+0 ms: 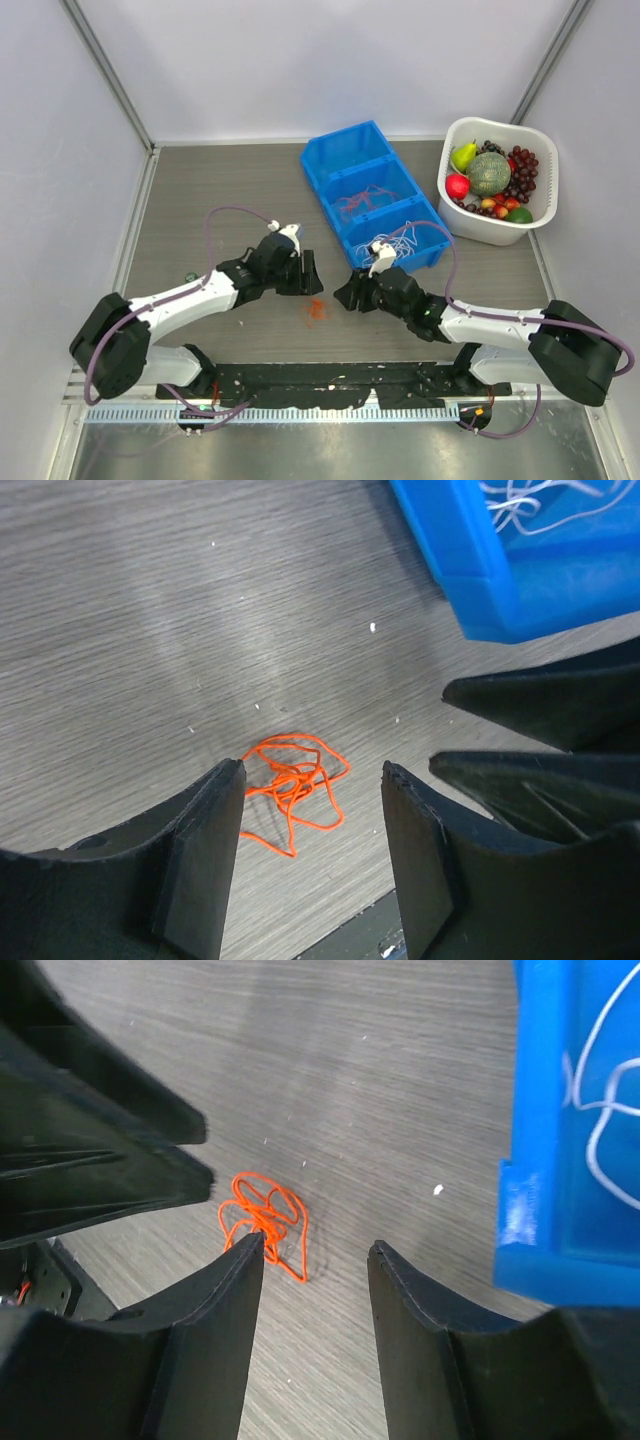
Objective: Untangle the cables
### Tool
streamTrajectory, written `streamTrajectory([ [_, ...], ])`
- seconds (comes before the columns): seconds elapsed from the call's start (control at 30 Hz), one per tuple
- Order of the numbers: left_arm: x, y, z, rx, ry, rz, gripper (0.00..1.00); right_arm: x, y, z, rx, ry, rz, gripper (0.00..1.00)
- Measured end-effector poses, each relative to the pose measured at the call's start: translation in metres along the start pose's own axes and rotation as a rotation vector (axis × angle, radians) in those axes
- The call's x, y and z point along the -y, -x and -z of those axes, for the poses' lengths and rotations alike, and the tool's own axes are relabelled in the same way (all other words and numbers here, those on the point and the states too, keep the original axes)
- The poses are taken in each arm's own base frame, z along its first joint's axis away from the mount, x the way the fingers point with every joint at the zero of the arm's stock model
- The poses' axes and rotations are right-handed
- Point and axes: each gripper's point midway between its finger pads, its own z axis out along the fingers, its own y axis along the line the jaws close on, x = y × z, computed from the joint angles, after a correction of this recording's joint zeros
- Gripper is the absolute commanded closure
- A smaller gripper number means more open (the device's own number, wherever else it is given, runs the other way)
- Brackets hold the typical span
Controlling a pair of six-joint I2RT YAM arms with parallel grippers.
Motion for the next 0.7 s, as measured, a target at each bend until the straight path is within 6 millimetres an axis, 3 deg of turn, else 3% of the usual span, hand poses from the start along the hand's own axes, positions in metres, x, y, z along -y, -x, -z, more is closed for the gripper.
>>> streamTrajectory([
  [0.07,-0.003,-0.007,-0.010,-0.032,0.009,0.008,0.50,-0.003,-0.005,-0.001,-0.019,0.022,0.001,0.49],
  [0.5,-0.012,-0.034,-0.026,-0.087,0.008,0.056,0.52,-0.016,-0.017,0.002,-0.052,0.068,0.021,0.49],
  [0.7,-0.007,-0.032,-0.032,-0.074,-0.010,0.064,0.83,-0.022,-0.020,0.004,-0.055,0.082,0.031,0.49],
])
